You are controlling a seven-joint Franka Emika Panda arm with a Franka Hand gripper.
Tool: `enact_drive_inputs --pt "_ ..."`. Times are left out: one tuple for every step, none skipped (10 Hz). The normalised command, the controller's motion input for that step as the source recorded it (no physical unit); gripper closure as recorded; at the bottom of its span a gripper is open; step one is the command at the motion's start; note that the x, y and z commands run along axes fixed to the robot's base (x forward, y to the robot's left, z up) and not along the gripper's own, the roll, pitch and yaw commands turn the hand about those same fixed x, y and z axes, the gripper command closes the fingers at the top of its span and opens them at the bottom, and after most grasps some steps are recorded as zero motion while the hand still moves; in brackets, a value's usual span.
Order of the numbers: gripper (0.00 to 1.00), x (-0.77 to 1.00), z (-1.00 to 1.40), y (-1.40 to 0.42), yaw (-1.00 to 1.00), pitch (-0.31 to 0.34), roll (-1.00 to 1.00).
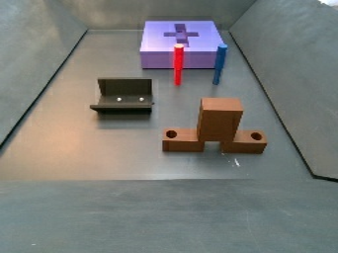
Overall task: Pick up the green object. Move up. Move to above the board. Insert the green object.
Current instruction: Insert the green object.
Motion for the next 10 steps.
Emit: enact_drive_inputs --pt "1.0 0.53 -0.97 -0.13 0.03 0.0 0.0" --pt "1.0 0.46 -0.72 -0.3 0.19 -0.176 0.12" --pt "1.0 0.65 -0.75 -0.2 0.09 -0.11 0.09" --pt "1.0 0.59 -0.73 -0.17 0.14 -0.1 0.13" --pt "1.0 0.67 -0.43 -0.08 0.15 -0.004 0.3" --pt "1.0 0.5 -0.13 -0.09 0.29 0.0 0.5" --pt "1.0 0.52 -0.23 -0.2 0.26 0.0 0.48" --pt "1.0 0.32 -0.66 -0.17 0.0 0.0 0.31" --pt "1.0 0.19 -0.57 -0.04 -0.32 0.051 0.03" --pt "1.0 0.15 -0.63 0.0 -0.39 0.08 -0.04"
